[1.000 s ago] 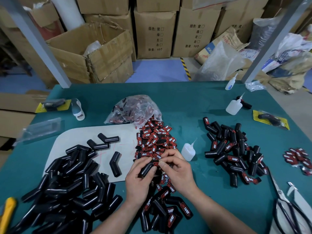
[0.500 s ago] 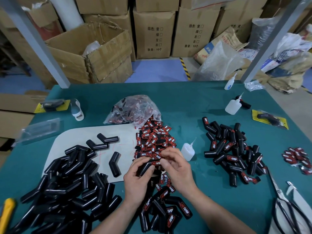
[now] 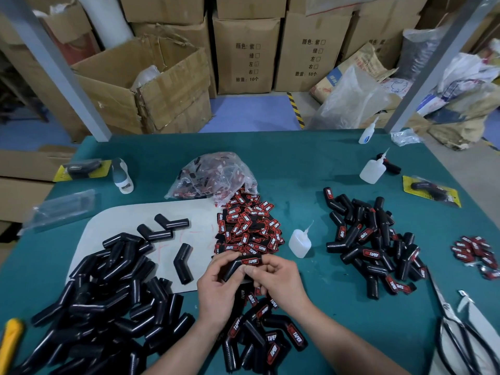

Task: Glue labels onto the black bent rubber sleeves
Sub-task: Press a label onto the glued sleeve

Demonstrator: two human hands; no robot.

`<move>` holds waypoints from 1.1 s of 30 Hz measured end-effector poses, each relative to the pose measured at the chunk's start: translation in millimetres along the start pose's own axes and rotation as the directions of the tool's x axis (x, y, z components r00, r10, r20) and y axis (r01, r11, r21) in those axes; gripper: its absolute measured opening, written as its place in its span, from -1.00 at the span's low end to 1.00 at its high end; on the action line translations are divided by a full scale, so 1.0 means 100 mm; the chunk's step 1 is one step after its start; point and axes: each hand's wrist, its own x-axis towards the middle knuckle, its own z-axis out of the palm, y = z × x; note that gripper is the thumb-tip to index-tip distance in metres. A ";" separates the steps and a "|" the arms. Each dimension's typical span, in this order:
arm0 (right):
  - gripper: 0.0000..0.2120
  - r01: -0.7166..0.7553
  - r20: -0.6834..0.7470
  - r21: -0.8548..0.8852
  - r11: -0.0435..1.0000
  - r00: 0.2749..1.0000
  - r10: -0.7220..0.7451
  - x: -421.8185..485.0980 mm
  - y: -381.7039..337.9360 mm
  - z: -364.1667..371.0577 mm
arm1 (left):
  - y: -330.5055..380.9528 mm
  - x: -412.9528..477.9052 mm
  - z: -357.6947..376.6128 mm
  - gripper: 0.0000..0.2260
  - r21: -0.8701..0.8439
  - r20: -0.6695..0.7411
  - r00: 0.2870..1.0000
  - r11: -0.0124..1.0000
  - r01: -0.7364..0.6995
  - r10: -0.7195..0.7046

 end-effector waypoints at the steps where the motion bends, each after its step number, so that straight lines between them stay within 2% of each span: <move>1: -0.83 -0.004 0.004 0.004 1.000 1.000 0.004 0.01 0.01 0.01 | 0.00 0.00 0.00 -0.72 0.005 0.006 1.000 1.000 -0.004 0.004; 4: -0.73 -0.008 -0.011 0.010 1.000 1.000 0.008 0.03 0.05 0.01 | 0.02 -0.01 0.00 -0.71 0.016 0.012 1.000 1.000 -0.005 0.004; 15: -0.76 -0.003 -0.009 0.017 1.000 1.000 0.004 0.04 0.11 -0.02 | 0.05 -0.02 0.01 -0.70 0.037 0.007 1.000 0.999 0.000 -0.001; 18: -0.68 0.008 0.002 0.039 0.999 1.000 -0.008 0.05 0.11 -0.02 | 0.04 -0.01 0.01 -0.70 0.032 0.003 1.000 0.999 0.006 -0.006; 27: -0.64 0.064 -0.007 -0.023 0.998 0.998 -0.064 0.04 0.16 -0.02 | 0.01 -0.02 -0.01 -0.79 -0.081 0.054 0.998 0.996 0.038 -0.034; 33: -0.59 0.061 0.067 -0.016 0.998 0.996 -0.059 0.04 0.18 -0.04 | -0.03 -0.01 -0.01 -0.81 -0.101 0.033 0.996 0.992 0.081 -0.078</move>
